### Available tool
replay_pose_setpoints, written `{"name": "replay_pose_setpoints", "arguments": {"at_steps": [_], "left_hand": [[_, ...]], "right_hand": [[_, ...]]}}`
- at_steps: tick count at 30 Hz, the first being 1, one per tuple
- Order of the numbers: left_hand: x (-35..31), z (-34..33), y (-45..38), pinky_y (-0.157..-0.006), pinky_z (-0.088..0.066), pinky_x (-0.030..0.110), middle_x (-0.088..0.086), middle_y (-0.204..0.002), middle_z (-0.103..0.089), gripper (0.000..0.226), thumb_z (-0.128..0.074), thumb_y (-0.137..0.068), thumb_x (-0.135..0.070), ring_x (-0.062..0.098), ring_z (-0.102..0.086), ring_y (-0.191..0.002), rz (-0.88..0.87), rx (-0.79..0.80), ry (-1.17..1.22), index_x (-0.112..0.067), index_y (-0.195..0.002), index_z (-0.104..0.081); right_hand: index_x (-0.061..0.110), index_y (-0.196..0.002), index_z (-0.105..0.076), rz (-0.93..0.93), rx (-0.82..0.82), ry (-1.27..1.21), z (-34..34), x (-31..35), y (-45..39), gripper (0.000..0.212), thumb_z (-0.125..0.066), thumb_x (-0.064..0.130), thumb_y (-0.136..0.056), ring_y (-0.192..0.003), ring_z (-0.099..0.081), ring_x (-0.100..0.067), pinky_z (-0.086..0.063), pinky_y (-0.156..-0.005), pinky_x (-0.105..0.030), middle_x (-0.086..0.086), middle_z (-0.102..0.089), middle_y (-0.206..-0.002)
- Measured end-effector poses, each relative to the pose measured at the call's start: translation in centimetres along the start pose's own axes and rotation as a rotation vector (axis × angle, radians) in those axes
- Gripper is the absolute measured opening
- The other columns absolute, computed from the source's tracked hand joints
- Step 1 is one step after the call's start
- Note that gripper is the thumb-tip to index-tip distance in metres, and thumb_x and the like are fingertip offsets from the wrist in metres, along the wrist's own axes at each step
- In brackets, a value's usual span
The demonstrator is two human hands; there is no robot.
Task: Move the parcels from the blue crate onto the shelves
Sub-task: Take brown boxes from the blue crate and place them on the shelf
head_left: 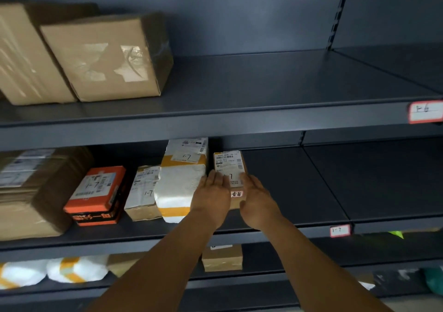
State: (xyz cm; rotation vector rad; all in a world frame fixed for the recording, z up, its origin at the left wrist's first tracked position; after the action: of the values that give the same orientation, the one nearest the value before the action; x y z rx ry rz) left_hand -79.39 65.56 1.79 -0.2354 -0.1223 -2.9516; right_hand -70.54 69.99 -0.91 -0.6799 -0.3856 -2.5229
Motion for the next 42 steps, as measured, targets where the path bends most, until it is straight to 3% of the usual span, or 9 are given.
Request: {"name": "replay_pose_setpoints", "arguments": {"at_steps": [8,14,22,42], "left_hand": [[-0.4,0.5,2.7,-0.119,-0.001,0.038,0.011,-0.160,-0.011,0.080,-0.054,-0.093,-0.021,0.028,-0.002,-0.148,0.001,-0.053,0.078,-0.008,-0.153,-0.003],[-3.7,1.7,8.2,-0.120,-0.002,0.036,0.009,-0.161,-0.009,0.073,-0.047,-0.097,-0.025,0.024,-0.004,-0.148,-0.100,-0.080,0.183,-0.012,-0.154,-0.002],[-9.1,3.6,18.2,-0.120,-0.006,0.035,0.006,-0.159,-0.017,0.073,-0.050,-0.096,-0.035,0.024,-0.009,-0.148,-0.325,-0.099,0.247,-0.012,-0.153,-0.010],[-36.7,7.3,41.9,-0.118,-0.010,0.033,0.002,-0.158,-0.019,0.072,-0.048,-0.097,-0.037,0.020,-0.012,-0.147,-1.023,-0.114,0.252,-0.015,-0.154,-0.008]], "right_hand": [[0.021,-0.154,0.007,0.004,-0.048,0.105,0.9,-0.7,4.3,0.086,-0.055,0.033,-0.095,-0.149,0.001,-0.020,-0.008,-0.121,-0.037,0.003,0.001,-0.162],[0.016,-0.154,0.008,-0.057,-0.086,0.184,1.5,-1.1,11.6,0.083,-0.049,0.038,-0.097,-0.149,0.006,-0.020,-0.001,-0.121,-0.034,0.000,0.006,-0.162],[0.016,-0.155,-0.001,-0.259,-0.219,0.159,2.2,-2.7,25.0,0.083,-0.053,0.042,-0.095,-0.149,0.002,-0.020,-0.005,-0.120,-0.034,0.000,-0.001,-0.162],[0.017,-0.155,-0.003,-0.944,-0.521,0.074,4.2,-15.4,63.8,0.083,-0.054,0.040,-0.094,-0.149,0.001,-0.019,-0.006,-0.120,-0.036,0.000,-0.004,-0.162]]}}
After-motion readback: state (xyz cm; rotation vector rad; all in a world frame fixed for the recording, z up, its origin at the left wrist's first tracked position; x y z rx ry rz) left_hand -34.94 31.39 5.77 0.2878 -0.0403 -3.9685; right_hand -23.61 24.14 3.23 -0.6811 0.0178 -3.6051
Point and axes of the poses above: each hand's wrist, its own y-axis away from the middle knuckle, its own z-axis out of the back of the hand, x = y × z, the point moved 7 cm from there along -y, towards the middle knuckle
